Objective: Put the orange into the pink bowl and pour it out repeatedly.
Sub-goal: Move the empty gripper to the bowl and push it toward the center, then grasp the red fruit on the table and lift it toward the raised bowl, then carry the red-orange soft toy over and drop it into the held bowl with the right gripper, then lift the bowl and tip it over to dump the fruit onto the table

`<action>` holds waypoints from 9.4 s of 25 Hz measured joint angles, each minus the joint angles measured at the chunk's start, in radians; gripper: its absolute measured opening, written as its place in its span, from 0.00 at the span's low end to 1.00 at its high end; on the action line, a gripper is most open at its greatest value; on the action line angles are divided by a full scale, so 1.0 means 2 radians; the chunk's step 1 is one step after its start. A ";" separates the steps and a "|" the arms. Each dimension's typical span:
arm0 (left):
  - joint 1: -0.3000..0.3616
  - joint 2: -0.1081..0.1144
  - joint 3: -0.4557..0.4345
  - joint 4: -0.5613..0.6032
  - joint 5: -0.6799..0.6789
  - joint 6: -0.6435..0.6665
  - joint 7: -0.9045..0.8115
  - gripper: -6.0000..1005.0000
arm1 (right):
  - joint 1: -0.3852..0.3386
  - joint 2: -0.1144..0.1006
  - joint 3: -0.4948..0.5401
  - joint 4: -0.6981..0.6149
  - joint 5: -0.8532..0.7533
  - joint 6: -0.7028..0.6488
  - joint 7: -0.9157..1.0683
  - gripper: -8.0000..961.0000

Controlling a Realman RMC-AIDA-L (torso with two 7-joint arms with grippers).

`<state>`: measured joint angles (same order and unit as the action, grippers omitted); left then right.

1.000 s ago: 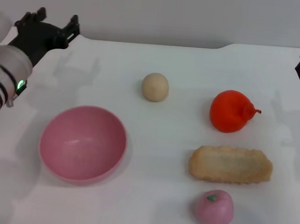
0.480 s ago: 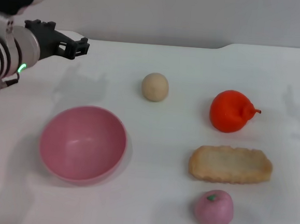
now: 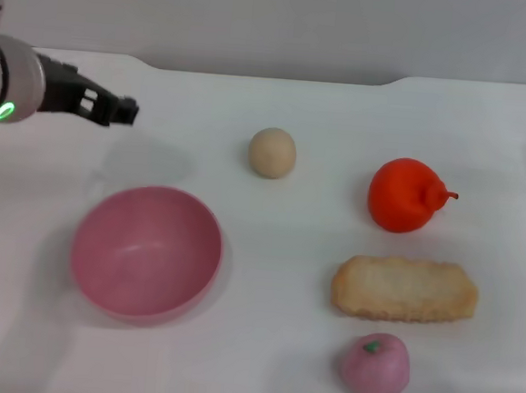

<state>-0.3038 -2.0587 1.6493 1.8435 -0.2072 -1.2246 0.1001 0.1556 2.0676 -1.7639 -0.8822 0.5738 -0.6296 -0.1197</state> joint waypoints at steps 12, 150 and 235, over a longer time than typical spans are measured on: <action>-0.060 -0.001 0.010 0.027 -0.012 -0.190 -0.083 0.73 | 0.020 -0.014 0.079 0.002 -0.035 0.082 -0.006 0.81; -0.104 -0.001 -0.034 -0.132 -0.030 0.044 0.017 0.05 | 0.199 0.005 0.051 -0.076 0.002 0.734 -0.023 0.79; -0.013 -0.005 0.259 -0.164 0.389 0.384 0.034 0.05 | 0.006 0.004 0.238 -0.365 -0.048 0.797 -0.043 0.53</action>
<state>-0.3304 -2.0690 2.1677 1.5153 0.5712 -0.4571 0.1683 0.1677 2.0747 -1.2878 -1.6128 0.4779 0.9643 -0.2058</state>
